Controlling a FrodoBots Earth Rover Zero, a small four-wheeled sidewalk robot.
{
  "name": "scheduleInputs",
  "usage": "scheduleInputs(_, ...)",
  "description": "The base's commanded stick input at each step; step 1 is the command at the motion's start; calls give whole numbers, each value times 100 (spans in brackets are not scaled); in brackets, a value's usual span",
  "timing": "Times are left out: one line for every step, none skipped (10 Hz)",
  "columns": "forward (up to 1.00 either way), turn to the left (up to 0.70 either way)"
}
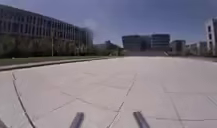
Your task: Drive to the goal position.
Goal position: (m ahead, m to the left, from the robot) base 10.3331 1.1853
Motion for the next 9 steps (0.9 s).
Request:
scheduleInputs(100, -27)
scheduleInputs(100, -27)
scheduleInputs(100, -27)
scheduleInputs(100, -27)
scheduleInputs(100, -27)
scheduleInputs(100, -21)
scheduleInputs(100, 0)
scheduleInputs(100, 0)
scheduleInputs(100, 11)
